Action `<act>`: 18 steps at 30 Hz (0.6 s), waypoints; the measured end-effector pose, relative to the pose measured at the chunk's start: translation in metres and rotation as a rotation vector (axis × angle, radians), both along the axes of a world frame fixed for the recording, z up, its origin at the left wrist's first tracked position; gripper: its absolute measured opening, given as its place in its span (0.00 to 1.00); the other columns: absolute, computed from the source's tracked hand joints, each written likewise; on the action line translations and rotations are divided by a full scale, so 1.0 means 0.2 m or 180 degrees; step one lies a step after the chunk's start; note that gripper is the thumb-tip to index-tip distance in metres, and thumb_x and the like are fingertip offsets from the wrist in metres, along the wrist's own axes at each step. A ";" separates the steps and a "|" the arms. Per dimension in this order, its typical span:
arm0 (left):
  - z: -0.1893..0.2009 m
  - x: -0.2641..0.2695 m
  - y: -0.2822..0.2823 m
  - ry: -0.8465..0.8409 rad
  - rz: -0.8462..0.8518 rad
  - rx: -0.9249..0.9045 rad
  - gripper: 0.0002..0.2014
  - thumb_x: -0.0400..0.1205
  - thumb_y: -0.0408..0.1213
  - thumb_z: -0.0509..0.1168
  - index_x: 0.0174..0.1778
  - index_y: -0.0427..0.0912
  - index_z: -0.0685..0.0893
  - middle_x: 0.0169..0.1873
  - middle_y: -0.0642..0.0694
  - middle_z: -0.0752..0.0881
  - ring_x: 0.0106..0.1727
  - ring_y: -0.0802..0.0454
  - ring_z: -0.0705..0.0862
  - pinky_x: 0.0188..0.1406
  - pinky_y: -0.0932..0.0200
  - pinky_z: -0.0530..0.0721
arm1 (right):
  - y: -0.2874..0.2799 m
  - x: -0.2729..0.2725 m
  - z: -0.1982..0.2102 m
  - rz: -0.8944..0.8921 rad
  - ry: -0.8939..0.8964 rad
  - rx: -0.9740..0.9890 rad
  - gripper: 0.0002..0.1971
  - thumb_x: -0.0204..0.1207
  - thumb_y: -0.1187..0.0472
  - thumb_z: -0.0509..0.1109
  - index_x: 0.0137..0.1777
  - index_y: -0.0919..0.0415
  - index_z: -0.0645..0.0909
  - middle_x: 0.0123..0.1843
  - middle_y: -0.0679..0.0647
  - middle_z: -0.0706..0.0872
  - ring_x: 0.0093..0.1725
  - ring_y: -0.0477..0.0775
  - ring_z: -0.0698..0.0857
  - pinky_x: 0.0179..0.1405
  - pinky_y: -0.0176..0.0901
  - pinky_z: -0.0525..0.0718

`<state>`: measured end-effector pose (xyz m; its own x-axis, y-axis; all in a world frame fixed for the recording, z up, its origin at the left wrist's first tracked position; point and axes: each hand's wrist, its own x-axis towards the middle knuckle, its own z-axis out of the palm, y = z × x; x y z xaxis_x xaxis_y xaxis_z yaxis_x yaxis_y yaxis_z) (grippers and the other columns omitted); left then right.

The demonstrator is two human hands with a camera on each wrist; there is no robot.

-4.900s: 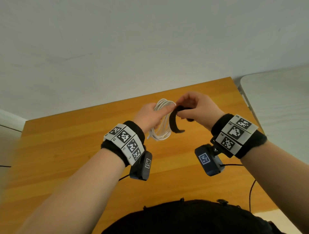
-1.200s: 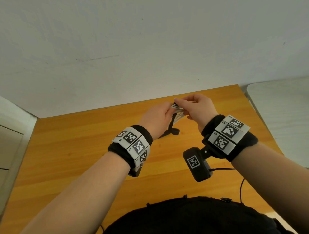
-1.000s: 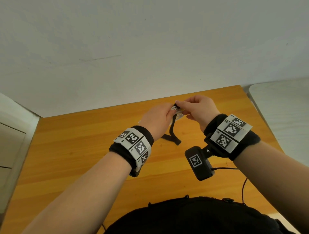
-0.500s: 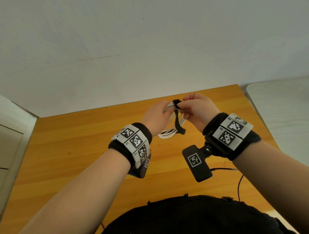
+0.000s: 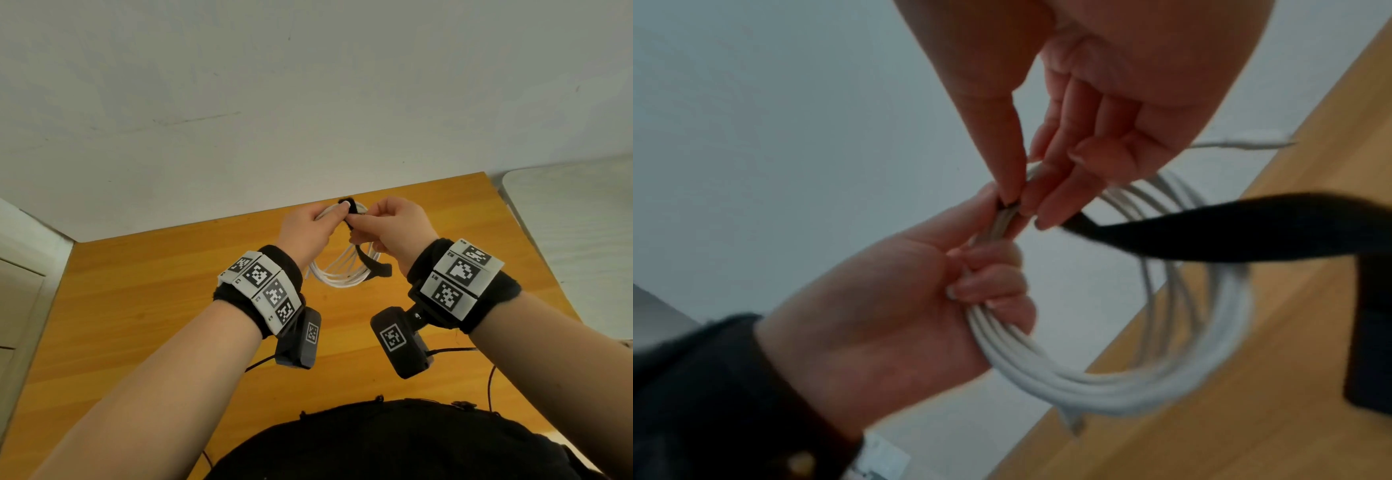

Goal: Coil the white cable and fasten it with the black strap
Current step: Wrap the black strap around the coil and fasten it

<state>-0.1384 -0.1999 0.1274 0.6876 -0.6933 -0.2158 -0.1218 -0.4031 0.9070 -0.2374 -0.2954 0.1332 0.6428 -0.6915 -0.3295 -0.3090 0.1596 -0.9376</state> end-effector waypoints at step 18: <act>0.02 0.06 0.00 0.0423 0.0276 -0.0330 0.12 0.83 0.45 0.62 0.43 0.39 0.78 0.18 0.55 0.66 0.22 0.53 0.63 0.26 0.56 0.65 | 0.07 -0.03 -0.05 0.0794 0.0555 -0.2516 0.12 0.80 0.53 0.63 0.48 0.56 0.87 0.31 0.58 0.86 0.33 0.59 0.82 0.36 0.48 0.74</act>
<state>-0.1272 -0.1992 0.1309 0.7158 -0.6560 -0.2393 0.0330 -0.3104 0.9500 -0.2432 -0.2818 0.1224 0.7920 -0.6049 0.0827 -0.3988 -0.6150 -0.6802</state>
